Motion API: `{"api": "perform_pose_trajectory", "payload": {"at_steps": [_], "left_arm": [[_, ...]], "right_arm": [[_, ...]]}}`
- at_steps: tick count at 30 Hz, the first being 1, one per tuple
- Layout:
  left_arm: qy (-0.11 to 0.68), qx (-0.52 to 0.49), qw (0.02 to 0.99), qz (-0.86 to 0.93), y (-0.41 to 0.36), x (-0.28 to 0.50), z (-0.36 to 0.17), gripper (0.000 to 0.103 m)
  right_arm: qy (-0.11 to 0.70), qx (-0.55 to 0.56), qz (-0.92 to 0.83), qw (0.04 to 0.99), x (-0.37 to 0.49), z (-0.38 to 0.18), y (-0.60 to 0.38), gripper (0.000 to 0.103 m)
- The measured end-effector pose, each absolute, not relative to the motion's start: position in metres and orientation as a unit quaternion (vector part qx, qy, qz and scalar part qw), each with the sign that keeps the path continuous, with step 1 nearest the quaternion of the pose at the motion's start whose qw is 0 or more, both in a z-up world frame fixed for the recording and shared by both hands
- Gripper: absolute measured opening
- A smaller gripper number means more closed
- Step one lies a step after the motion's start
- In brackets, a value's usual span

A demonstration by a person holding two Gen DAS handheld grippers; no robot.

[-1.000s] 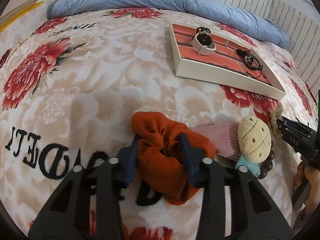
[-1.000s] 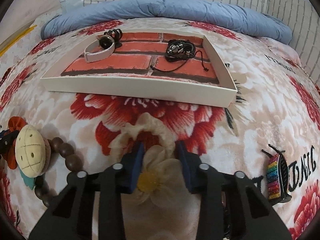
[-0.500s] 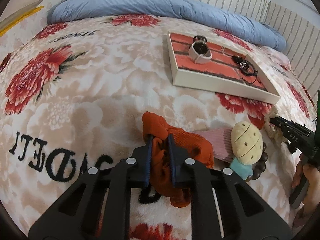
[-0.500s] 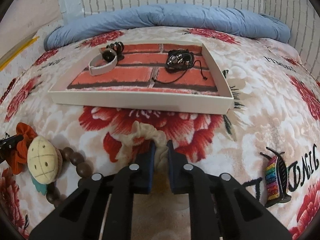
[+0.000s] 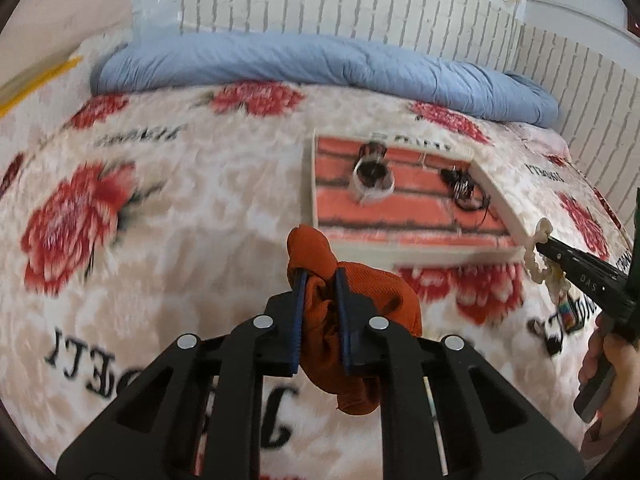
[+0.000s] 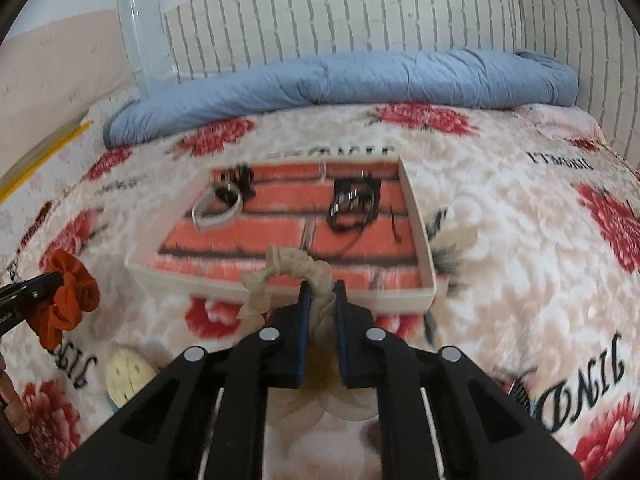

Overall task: Organize jewelry
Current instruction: 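Drop the scrunchie into the tray with the left tool while the right tool drops the flower clip there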

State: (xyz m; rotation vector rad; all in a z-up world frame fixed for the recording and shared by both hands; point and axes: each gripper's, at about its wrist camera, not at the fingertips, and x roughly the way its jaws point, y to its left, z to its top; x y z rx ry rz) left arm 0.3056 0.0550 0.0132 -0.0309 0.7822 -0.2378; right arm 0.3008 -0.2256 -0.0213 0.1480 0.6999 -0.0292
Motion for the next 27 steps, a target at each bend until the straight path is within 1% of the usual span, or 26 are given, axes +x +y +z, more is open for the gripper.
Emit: {"api": "perform_pose_trajectory", "payload": {"at_steps": [5,11,16,18,22,27], "left_arm": [[0.362,-0.011,0.923,-0.131,0.023,0.336,0.031,0.013],[0.366,0.008,0.919,-0.144,-0.013,0.384,0.029,0.013],[0.386,0.009,0.906,-0.172,-0.035,0.427,0.013,0.013],[0.391,0.008,0.903,-0.175,-0.041,0.438,0.005,0.013],[0.398,0.007,0.898,-0.186,-0.048,0.449,-0.014,0.013],[0.407,0.029,0.897,-0.169,-0.052,0.462,-0.035,0.013]], "right_arm": [[0.328,0.071,-0.017,0.942,0.326,-0.008,-0.238,0.012],[0.33,0.073,-0.03,0.941,0.367,-0.012,-0.25,0.012],[0.352,0.094,-0.026,0.931,0.398,-0.025,-0.257,0.012],[0.357,0.084,-0.033,0.93,0.409,-0.031,-0.256,0.012],[0.367,0.071,-0.04,0.927,0.421,-0.045,-0.255,0.012],[0.376,0.053,-0.057,0.923,0.432,-0.06,-0.254,0.012]]}}
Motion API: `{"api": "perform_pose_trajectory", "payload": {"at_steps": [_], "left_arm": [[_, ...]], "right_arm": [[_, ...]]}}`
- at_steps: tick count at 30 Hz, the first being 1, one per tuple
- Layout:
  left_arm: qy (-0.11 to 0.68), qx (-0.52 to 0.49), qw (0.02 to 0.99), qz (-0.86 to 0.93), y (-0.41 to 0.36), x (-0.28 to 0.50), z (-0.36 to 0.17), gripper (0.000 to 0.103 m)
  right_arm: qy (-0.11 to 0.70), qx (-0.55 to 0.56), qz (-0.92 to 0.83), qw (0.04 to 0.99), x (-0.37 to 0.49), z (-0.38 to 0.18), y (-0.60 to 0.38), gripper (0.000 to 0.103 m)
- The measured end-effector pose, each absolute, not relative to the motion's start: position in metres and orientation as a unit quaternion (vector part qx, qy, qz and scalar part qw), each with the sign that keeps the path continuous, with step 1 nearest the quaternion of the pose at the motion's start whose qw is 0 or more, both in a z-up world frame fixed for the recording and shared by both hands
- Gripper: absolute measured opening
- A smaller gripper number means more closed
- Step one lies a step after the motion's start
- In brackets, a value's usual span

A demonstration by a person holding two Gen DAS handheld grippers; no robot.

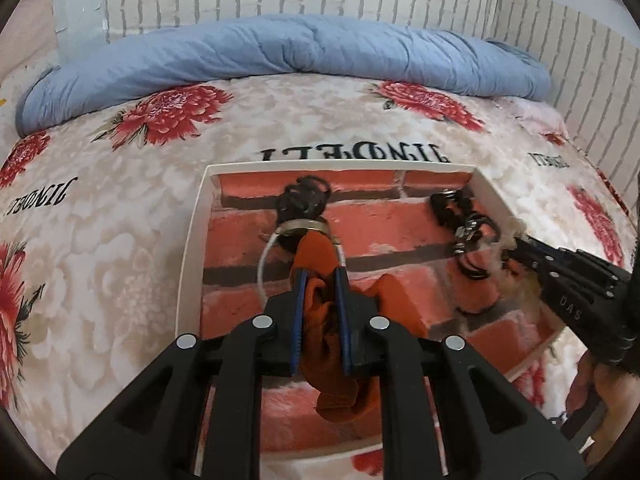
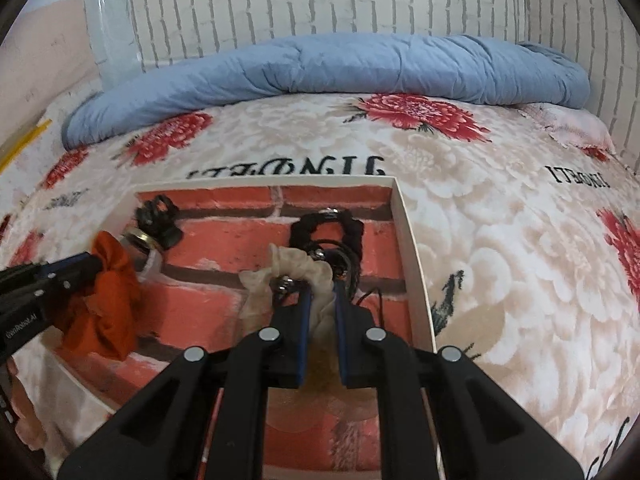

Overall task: Organize jewelry
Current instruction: 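Drop the scrunchie into the tray with the left tool while the right tool drops the flower clip there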

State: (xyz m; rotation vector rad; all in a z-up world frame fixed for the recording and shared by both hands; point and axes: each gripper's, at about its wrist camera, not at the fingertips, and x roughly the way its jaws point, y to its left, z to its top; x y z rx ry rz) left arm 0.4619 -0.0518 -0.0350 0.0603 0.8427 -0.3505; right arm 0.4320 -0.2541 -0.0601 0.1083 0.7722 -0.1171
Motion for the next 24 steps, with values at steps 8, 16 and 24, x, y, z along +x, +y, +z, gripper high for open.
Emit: {"api": "perform_pose_trajectory", "payload": {"at_steps": [8,16,24], "left_arm": [[0.414,0.018,0.898,-0.151,-0.037,0.475,-0.049,0.014],[0.405,0.03,0.904,-0.132,-0.036,0.473,-0.05,0.032],[0.39,0.02,0.913,-0.118,-0.028,0.466,-0.039,0.075]], "right_arm": [[0.392,0.048,-0.066,0.916,0.443,-0.075,-0.259,0.012],[0.397,0.054,-0.063,0.914,0.445,-0.081,-0.262,0.016],[0.376,0.063,-0.061,0.922,0.437,-0.07,-0.268,0.046]]}}
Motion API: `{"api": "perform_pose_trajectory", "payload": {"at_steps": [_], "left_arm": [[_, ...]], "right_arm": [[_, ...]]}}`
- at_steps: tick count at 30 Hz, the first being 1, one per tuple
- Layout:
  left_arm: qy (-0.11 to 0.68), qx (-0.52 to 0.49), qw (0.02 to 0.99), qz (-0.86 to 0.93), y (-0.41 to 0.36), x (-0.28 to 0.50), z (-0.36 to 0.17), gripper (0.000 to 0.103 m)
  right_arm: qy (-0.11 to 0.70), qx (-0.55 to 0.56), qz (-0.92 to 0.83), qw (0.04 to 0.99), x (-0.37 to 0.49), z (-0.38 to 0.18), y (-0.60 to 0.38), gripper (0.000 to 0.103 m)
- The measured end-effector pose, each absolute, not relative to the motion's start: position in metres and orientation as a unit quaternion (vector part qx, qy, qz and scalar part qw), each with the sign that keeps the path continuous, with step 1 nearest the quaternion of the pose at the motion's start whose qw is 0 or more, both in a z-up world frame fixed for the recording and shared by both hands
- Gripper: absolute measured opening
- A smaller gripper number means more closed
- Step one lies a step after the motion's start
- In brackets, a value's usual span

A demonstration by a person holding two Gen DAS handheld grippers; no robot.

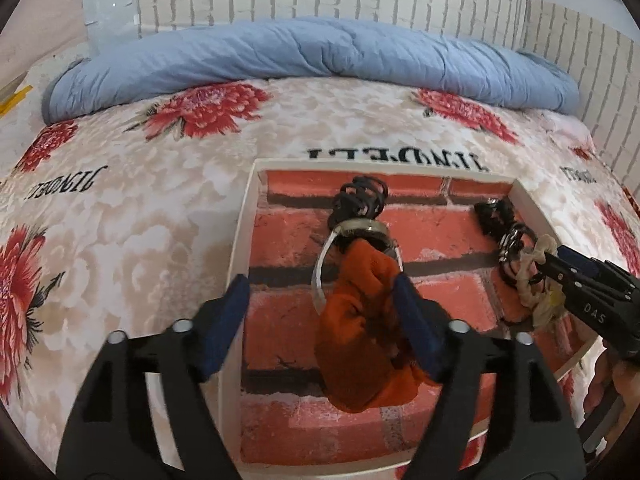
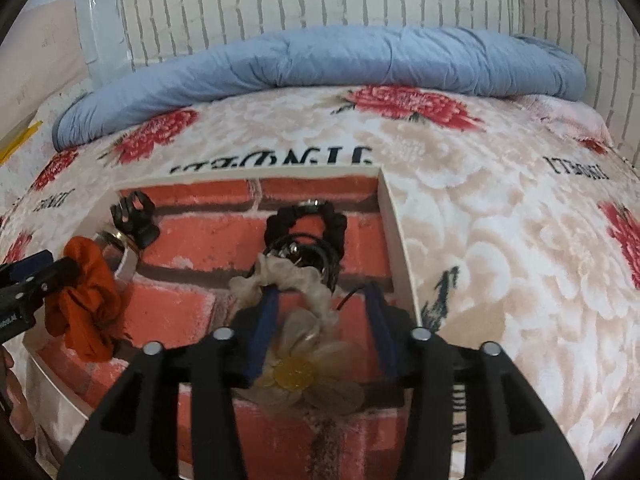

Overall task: Organize jewelry
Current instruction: 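Drop the scrunchie into the tray with the left tool while the right tool drops the flower clip there, then move the right tool to the rainbow claw clip while the left tool approaches the pink carrot plush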

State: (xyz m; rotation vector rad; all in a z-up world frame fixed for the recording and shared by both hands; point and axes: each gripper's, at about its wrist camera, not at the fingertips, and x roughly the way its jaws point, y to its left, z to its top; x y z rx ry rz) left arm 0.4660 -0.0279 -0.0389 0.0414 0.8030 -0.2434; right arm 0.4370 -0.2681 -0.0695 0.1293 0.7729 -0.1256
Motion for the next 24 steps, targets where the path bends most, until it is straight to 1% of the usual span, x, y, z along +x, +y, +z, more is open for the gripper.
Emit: {"api": "perform_pose_trajectory", "payload": {"at_steps": [1,2,5,7,10,12,16,24], "left_arm": [[0.387,0.02,0.914,-0.119,-0.028,0.464,-0.036,0.078],[0.384,0.02,0.916,-0.118,-0.027,0.462,-0.033,0.083],[0.375,0.02,0.92,-0.116,-0.027,0.452,-0.022,0.094],[0.371,0.019,0.921,-0.119,-0.028,0.444,-0.015,0.098],[0.376,0.025,0.918,-0.119,-0.031,0.431,-0.009,0.098],[0.379,0.035,0.918,-0.115,-0.034,0.422,-0.005,0.098],[0.381,0.04,0.918,-0.107,-0.031,0.403,0.0,0.098],[0.397,0.006,0.914,-0.082,-0.006,0.357,0.004,0.098]], "right_arm": [[0.376,0.065,-0.059,0.922,0.436,-0.068,-0.269,0.047],[0.376,0.069,-0.056,0.922,0.435,-0.067,-0.27,0.048],[0.37,0.072,-0.057,0.925,0.429,-0.061,-0.274,0.057],[0.365,0.073,-0.062,0.926,0.424,-0.055,-0.276,0.071],[0.366,0.078,-0.06,0.925,0.416,-0.048,-0.28,0.075],[0.372,0.09,-0.054,0.922,0.411,-0.045,-0.284,0.083],[0.37,0.104,-0.048,0.922,0.39,-0.034,-0.294,0.083],[0.368,0.044,-0.063,0.927,0.326,-0.014,-0.314,0.085]]}}
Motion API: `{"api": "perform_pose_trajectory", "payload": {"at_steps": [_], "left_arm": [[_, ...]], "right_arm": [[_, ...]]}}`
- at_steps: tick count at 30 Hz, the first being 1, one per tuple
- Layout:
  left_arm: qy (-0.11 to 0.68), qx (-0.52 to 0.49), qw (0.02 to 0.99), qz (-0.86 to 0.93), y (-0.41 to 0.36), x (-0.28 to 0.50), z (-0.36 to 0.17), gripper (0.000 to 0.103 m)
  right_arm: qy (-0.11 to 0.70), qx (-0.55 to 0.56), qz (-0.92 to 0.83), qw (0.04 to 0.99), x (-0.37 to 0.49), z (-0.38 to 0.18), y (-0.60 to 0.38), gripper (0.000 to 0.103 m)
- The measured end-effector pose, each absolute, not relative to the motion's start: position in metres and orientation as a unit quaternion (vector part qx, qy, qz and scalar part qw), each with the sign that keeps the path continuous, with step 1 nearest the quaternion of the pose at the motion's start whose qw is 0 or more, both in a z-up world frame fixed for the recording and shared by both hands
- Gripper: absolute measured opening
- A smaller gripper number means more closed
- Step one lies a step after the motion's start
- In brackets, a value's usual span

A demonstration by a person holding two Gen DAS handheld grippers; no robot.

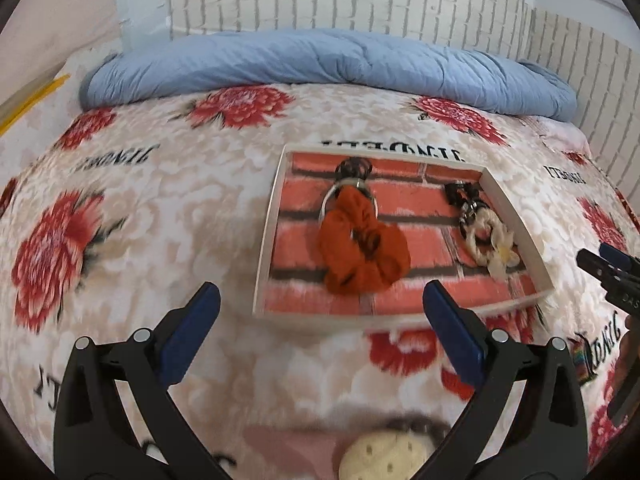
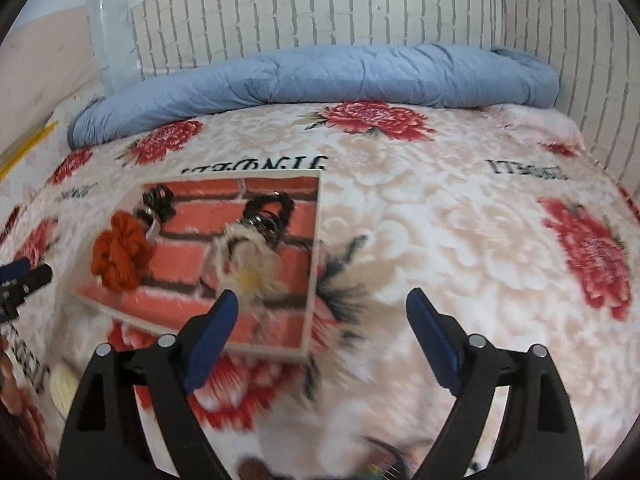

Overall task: Organize jewelry
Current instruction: 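Move the right tool to the rainbow claw clip while the left tool approaches the pink carrot plush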

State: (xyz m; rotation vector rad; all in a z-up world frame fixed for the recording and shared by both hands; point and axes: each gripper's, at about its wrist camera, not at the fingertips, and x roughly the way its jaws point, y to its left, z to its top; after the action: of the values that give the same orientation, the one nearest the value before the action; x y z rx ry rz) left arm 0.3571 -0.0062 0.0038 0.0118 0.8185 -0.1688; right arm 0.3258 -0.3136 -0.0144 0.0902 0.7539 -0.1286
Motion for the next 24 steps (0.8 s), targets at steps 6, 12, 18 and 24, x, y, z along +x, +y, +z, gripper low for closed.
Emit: {"api": "perform_pose_trajectory", "payload": {"at_steps": [6,12,18,24], "left_arm": [[0.402,0.017,0.913,-0.063,0.001,0.318,0.008,0.098],[0.406,-0.004,0.912,-0.064,0.008,0.285,0.008,0.098],[0.414,-0.025,0.908,-0.06,0.014,0.263,-0.014,0.098],[0.428,-0.011,0.903,-0.047,0.004,0.266,-0.042,0.098]], "right_arm": [[0.363,0.034,-0.075,0.928,0.273,-0.012,-0.323,0.085],[0.366,0.014,-0.099,0.925,0.239,-0.022,-0.32,0.085],[0.359,0.019,-0.103,0.927,0.22,-0.036,-0.316,0.085],[0.362,0.002,-0.122,0.924,0.219,-0.052,-0.313,0.085]]}}
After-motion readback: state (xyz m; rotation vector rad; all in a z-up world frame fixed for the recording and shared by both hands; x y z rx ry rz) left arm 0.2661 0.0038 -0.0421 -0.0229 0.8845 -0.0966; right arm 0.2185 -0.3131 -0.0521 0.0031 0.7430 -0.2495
